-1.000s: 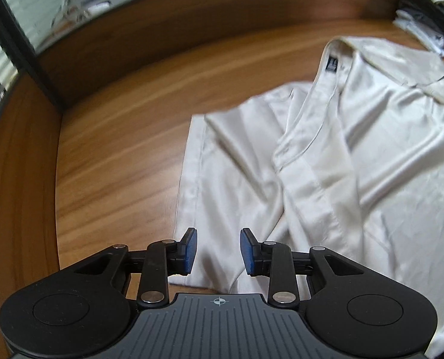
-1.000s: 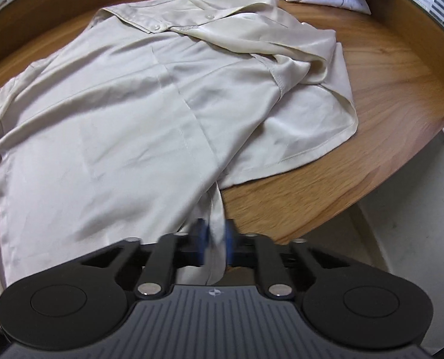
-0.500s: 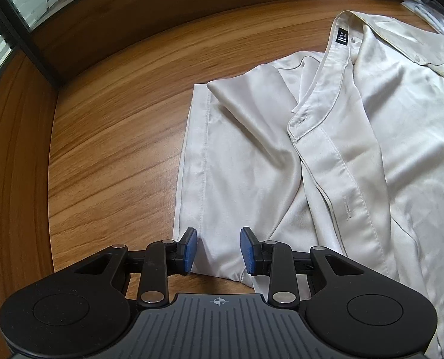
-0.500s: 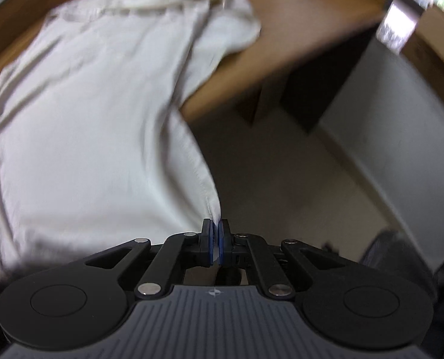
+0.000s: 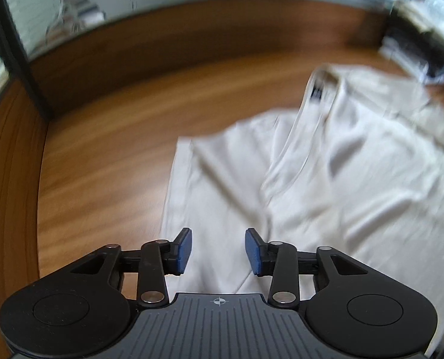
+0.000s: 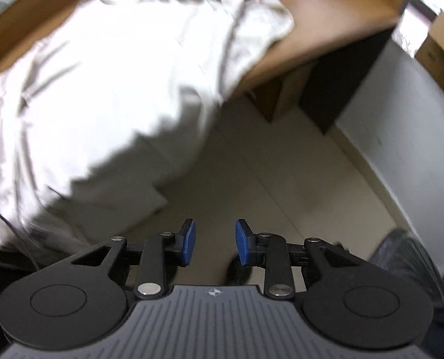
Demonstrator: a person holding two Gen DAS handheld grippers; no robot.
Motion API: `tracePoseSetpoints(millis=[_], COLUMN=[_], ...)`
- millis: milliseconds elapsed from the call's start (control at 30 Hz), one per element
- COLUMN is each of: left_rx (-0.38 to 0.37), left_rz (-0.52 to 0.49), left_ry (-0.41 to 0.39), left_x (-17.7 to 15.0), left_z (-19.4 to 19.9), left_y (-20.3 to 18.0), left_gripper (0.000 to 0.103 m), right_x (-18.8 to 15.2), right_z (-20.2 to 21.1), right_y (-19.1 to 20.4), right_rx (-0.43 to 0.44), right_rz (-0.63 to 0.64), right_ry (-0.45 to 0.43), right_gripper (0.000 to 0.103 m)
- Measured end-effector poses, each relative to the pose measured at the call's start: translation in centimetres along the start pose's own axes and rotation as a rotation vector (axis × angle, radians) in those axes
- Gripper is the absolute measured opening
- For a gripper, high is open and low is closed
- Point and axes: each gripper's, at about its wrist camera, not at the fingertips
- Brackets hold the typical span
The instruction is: Fold clothes
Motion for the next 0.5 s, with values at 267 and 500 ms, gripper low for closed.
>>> tracePoseSetpoints(millis=[267,500], left_rx=[-0.089,-0.048], left_rz=[0.023,-0.041], left_ry=[0.025,0.130], left_x=[2.5,2.1], left_z=[-0.3,1.8], left_y=[-1.3,-1.4], left_gripper=[0.045,0.046], right_x=[3.6,4.9], right_z=[-1.7,-4.5], right_y=[8.2,14.5], right_rx=[0.209,0.312], right_rz=[0.176,0.307], right_ry=[-0.093,-0.033], right_gripper=[0.033,0.033])
Point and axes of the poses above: each gripper's, at about its wrist camera, not at the fingertips, and z roughly against the way its jaws point, y to its left, x to its top, and after that the axes turned 14 degrees about x, right-handed
